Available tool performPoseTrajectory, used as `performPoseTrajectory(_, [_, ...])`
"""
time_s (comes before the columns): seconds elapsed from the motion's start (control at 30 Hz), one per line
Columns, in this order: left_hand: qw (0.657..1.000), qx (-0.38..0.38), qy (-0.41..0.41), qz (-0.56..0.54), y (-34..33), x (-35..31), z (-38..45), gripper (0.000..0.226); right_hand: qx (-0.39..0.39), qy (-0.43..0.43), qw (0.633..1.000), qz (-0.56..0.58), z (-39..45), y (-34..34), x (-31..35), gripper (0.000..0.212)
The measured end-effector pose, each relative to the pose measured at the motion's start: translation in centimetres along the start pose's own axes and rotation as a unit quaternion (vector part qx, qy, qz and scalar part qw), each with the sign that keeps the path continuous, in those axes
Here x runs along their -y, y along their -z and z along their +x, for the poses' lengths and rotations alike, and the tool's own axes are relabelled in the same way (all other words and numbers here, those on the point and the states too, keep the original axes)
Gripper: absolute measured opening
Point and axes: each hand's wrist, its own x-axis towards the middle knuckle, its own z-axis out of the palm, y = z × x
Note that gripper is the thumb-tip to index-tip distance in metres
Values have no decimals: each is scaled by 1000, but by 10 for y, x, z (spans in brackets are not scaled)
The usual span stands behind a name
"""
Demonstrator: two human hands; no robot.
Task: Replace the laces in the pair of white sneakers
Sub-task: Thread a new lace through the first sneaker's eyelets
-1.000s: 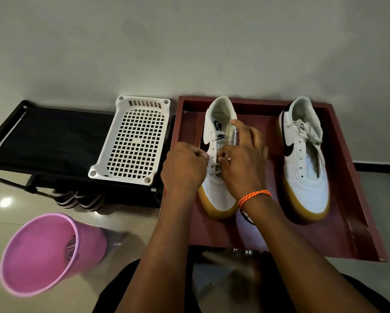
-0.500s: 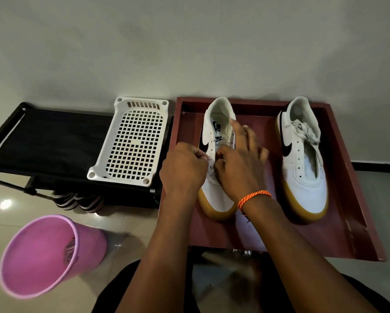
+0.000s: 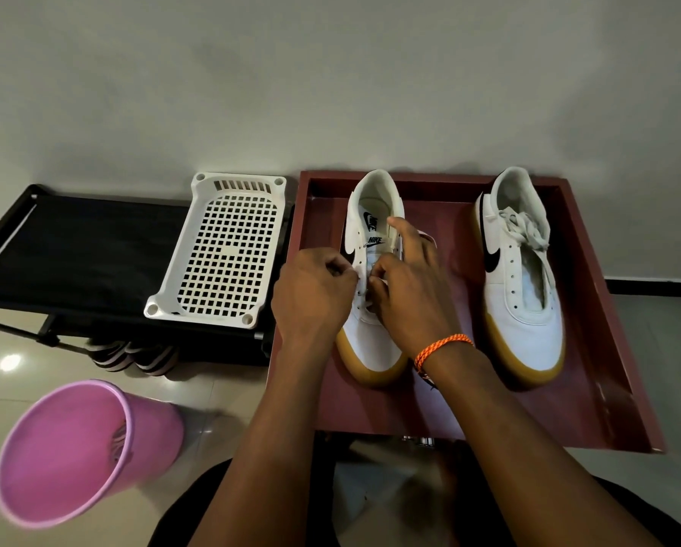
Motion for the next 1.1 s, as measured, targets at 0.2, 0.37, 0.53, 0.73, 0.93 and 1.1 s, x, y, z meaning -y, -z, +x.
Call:
performPoseTrajectory(0.2, [963,40,66,-260,11,-6,4,13,-10,32,999,-6,-1,7,-11,14])
performPoseTrajectory(0.37, [947,-10,100,-306,12,-6,7,13,9,56,998,-11,-1,9,-16,12])
performPoseTrajectory(0.53, [991,0,-109,73,-4,10,6,22,10,57,998,-15,0,8,-20,6])
performPoseTrajectory(0.73, [993,31,-98,52,-12,16,8,24,16,48,999,1,1,8,-22,8])
performPoseTrajectory(0.93, [970,71,27,-232,7,0,9,15,22,42,999,17,0,10,-22,4])
performPoseTrajectory(1.1, [891,66,84,-442,23,-13,7,18,20,40,998,33,0,11,-22,6])
